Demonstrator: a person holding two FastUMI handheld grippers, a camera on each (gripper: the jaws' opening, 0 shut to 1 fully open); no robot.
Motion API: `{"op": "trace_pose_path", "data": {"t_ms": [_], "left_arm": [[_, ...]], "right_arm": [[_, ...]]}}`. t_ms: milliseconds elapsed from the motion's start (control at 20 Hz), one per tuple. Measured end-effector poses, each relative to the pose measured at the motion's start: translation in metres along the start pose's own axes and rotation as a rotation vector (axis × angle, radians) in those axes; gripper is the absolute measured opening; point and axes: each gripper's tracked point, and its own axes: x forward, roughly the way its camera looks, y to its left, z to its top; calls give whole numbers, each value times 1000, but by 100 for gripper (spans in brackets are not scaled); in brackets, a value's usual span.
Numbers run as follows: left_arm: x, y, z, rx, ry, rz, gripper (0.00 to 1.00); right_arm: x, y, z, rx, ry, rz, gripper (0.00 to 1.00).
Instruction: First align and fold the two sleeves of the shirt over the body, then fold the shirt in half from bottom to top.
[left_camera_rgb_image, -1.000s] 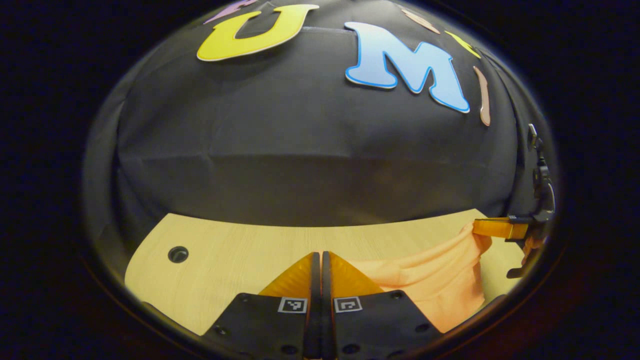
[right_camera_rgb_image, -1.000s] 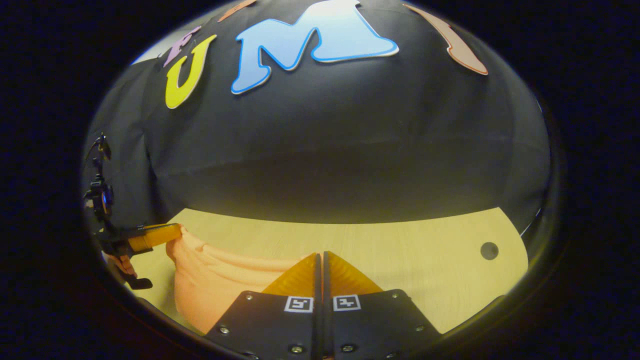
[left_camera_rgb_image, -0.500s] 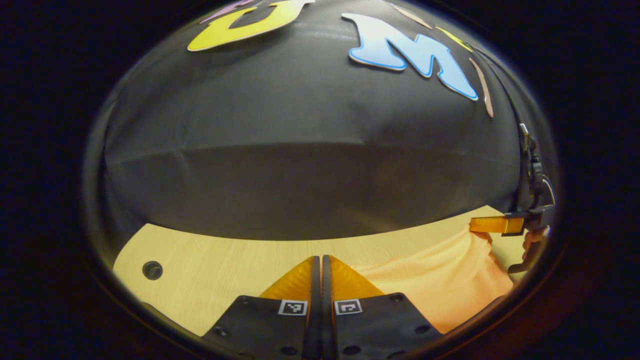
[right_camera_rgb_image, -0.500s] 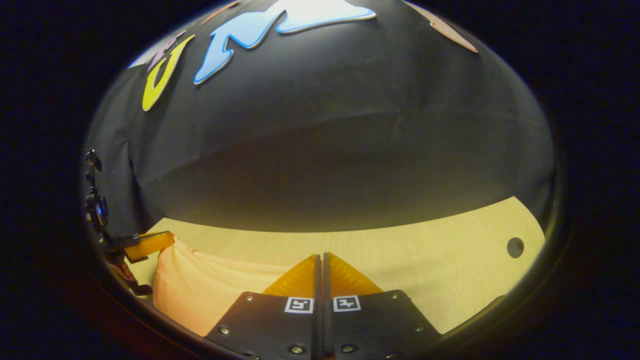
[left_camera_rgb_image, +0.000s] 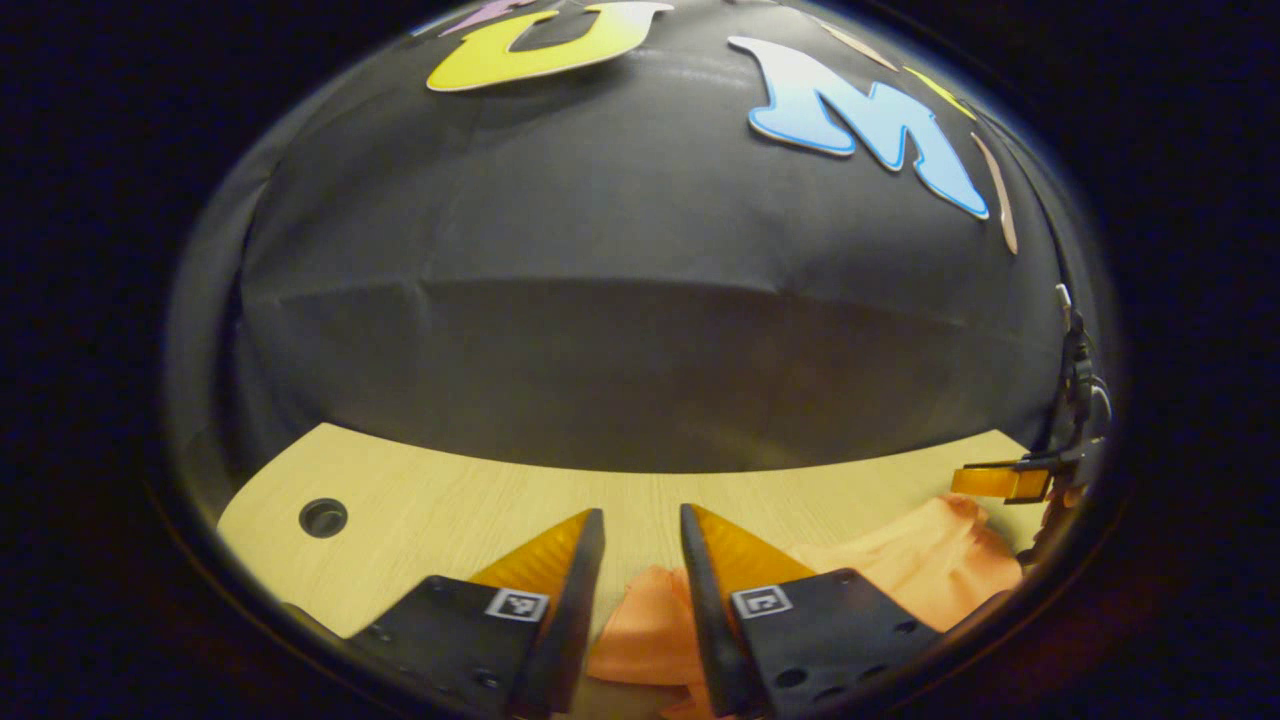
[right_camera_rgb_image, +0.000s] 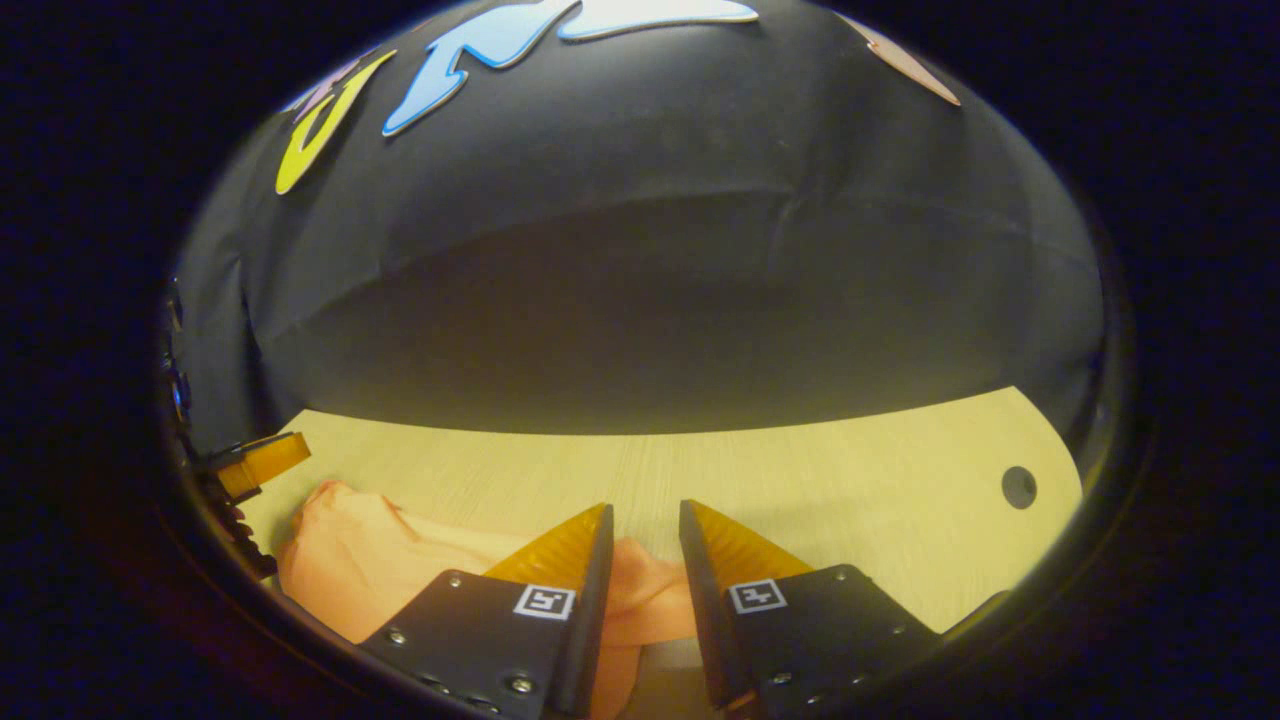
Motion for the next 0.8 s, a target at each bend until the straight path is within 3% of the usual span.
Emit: {"op": "trace_pose_path", "data": {"t_ms": [100,150,200,250,300,350,500,550,800], "left_arm": [[-15,1,13,26,-11,10,74],[-25,-3,23,30,-14,5,66],[-34,-6,30,36,-18,4,75],[-44,-12,39,39,-18,2,75],[-56,-18,46,36,-17,-2,66],[-70,-25,54,26,-14,-9,70],[-116,-47,78,28,-4,-22,66],[-133,-55,86,35,-1,-27,71],[-225,-97,128,27,1,-57,67]], "right_arm": [[-13,5,15,-11,-12,3,42],[-23,7,20,-18,-21,4,42],[-34,11,28,-24,-29,9,42],[-46,17,34,-28,-34,15,42],[-60,24,40,-30,-37,23,42],[-76,32,47,-33,-38,30,42],[-129,53,67,-55,-46,50,42],[-148,62,73,-60,-50,61,42],[-246,95,109,-49,-85,108,41]]}}
